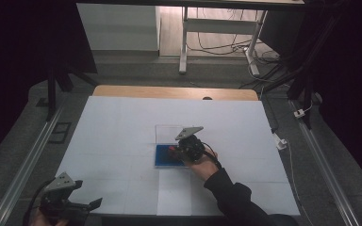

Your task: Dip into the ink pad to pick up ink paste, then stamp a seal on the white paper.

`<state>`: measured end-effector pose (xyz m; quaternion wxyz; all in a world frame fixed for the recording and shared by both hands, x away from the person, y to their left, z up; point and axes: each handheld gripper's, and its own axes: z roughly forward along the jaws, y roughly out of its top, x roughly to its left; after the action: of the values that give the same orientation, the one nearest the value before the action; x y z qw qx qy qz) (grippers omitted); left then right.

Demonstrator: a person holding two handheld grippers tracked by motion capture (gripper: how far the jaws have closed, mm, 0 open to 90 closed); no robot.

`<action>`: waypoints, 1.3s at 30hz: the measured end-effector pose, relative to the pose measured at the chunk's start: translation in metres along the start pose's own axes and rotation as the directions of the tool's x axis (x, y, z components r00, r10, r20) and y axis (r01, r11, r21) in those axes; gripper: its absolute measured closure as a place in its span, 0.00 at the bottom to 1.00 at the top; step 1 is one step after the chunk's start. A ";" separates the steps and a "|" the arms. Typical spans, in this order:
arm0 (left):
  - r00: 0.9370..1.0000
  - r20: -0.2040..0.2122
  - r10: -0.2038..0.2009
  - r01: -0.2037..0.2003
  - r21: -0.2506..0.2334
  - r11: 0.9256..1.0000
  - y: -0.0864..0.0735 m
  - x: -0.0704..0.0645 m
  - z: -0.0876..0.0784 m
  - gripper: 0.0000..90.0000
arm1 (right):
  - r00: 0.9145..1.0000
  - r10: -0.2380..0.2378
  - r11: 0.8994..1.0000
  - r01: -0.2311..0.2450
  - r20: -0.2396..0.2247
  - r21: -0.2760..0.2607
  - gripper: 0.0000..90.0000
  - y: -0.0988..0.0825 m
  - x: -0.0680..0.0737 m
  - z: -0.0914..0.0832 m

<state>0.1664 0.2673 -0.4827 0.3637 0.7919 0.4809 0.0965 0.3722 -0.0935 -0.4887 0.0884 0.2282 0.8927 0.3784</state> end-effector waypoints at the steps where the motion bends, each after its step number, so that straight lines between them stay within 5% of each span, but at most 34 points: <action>1: 1.000 0.001 0.001 -0.001 0.001 1.000 0.000 0.000 0.000 0.02 | 1.000 -0.001 1.000 0.001 0.001 -0.001 0.90 0.000 0.000 -0.002; 10: 1.000 -0.003 0.007 -0.007 0.005 1.000 0.000 -0.001 0.000 0.02 | 0.999 -0.034 0.999 0.034 -0.025 -0.004 0.90 0.000 0.002 -0.015; 18: 1.000 -0.005 0.011 -0.011 0.005 1.000 0.000 -0.001 0.000 0.02 | 0.999 -0.004 0.999 0.003 -0.038 -0.032 0.90 -0.001 0.005 -0.030; 39: 0.999 -0.022 0.029 -0.029 0.012 1.000 0.001 -0.004 0.001 0.03 | 0.994 -0.025 0.999 0.021 -0.110 -0.040 0.89 -0.007 0.019 -0.054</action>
<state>0.1651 0.2629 -0.4823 0.3524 0.7998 0.4738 0.1077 0.3357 -0.1227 -0.4556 0.0476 0.1948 0.8914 0.4065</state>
